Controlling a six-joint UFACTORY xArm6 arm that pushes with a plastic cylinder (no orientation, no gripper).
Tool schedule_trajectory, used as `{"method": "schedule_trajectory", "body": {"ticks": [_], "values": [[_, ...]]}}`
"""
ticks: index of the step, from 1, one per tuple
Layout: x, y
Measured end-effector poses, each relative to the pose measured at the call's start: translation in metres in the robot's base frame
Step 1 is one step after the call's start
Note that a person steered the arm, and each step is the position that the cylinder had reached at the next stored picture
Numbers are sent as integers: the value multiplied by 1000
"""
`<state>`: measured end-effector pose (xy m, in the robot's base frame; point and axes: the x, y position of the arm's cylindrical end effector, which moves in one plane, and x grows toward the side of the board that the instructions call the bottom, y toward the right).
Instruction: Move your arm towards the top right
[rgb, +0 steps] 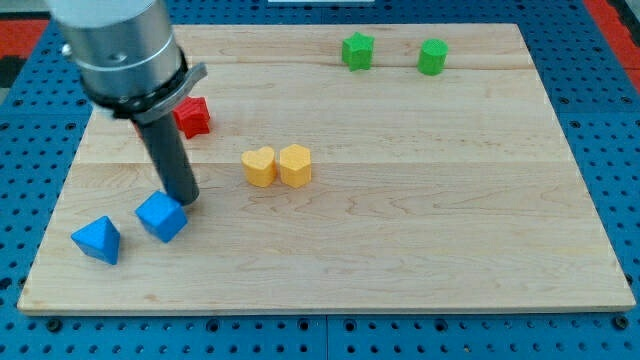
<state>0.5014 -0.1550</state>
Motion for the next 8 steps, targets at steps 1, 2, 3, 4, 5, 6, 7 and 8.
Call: {"method": "schedule_trajectory", "body": {"ticks": [1, 2, 3, 4, 5, 6, 7, 8], "values": [[12, 28], [20, 12], [20, 18], [20, 20], [20, 32], [20, 33], [16, 76], [4, 143]]}}
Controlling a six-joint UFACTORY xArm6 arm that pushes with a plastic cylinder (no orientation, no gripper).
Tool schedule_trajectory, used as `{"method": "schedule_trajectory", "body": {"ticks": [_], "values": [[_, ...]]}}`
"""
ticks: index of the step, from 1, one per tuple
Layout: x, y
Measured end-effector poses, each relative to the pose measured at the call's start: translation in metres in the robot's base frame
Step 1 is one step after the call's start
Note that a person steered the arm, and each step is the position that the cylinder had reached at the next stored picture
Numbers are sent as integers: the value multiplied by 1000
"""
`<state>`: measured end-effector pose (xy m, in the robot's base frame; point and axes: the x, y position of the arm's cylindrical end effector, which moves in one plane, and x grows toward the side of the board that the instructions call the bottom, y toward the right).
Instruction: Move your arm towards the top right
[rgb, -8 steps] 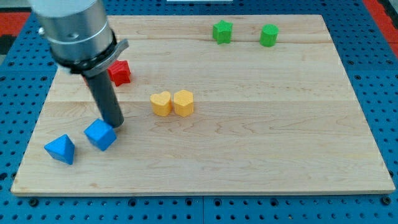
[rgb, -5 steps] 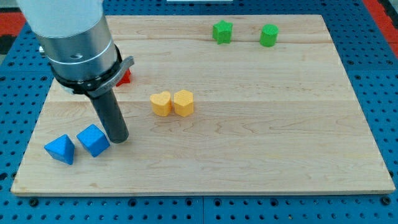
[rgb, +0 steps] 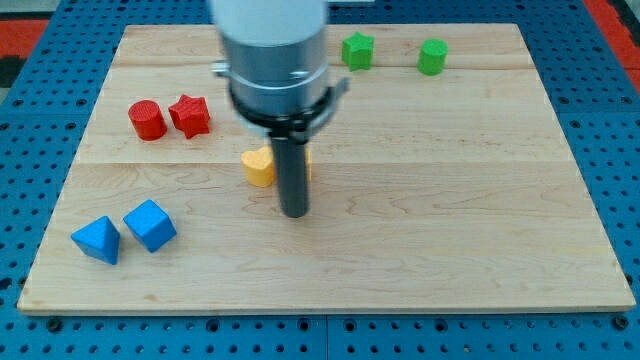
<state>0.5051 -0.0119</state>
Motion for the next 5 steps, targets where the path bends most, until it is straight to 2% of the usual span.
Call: {"method": "schedule_trajectory", "body": {"ticks": [1, 2, 4, 5], "values": [[-5, 87], [-58, 173], [-209, 197], [-242, 183]]}}
